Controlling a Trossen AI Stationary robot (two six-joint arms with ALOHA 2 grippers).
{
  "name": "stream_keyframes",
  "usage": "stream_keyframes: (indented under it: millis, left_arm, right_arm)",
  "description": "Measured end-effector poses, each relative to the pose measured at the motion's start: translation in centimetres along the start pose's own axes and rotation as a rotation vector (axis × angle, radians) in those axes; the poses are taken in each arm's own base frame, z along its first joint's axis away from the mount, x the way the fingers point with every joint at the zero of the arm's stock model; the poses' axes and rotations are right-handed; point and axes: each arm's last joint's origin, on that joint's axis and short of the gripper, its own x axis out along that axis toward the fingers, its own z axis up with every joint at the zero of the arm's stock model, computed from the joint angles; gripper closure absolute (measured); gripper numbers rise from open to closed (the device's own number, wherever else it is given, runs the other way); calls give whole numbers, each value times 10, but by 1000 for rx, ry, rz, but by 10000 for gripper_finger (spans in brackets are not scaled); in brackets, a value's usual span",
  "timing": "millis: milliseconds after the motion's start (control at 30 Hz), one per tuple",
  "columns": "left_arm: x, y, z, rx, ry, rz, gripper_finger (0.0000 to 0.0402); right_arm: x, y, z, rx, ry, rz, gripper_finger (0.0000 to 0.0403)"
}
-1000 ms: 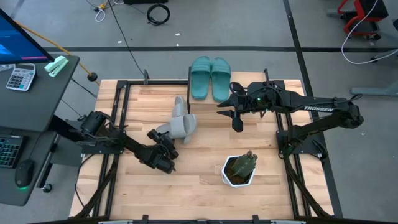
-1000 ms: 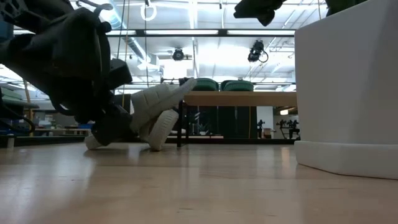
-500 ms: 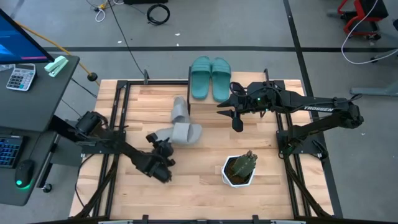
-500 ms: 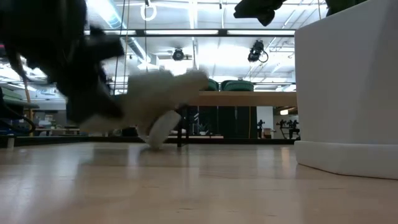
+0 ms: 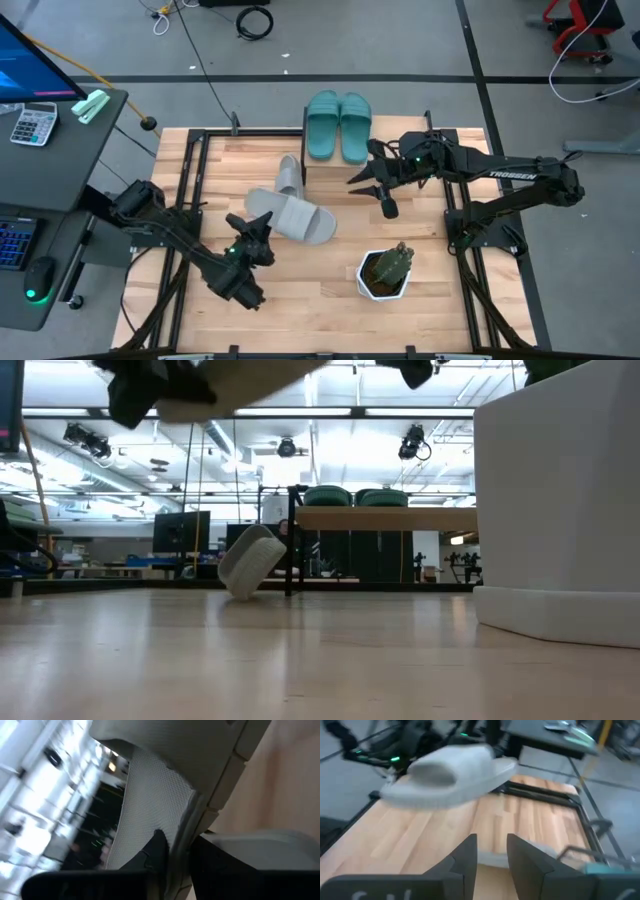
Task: Pick and place slides into the shelf
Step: Put the bottom gray slides on the shelf
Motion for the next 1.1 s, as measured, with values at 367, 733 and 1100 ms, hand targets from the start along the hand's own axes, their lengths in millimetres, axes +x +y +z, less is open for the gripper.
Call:
stream_keyframes:
  millis: [367, 733, 1100]
  left_arm:
    - [-2, 44, -3, 133, -70, 61, 342]
    - [-2, 59, 8, 373, -54, 67, 342]
    - [27, 58, 58, 614, 24, -75, 342]
  right_arm:
    - [-6, 15, 10, 44, -50, 63, 293]
    - [-26, 4, 44, 247, -186, 23, 293]
    - [-30, -2, 47, 278, -189, 2, 293]
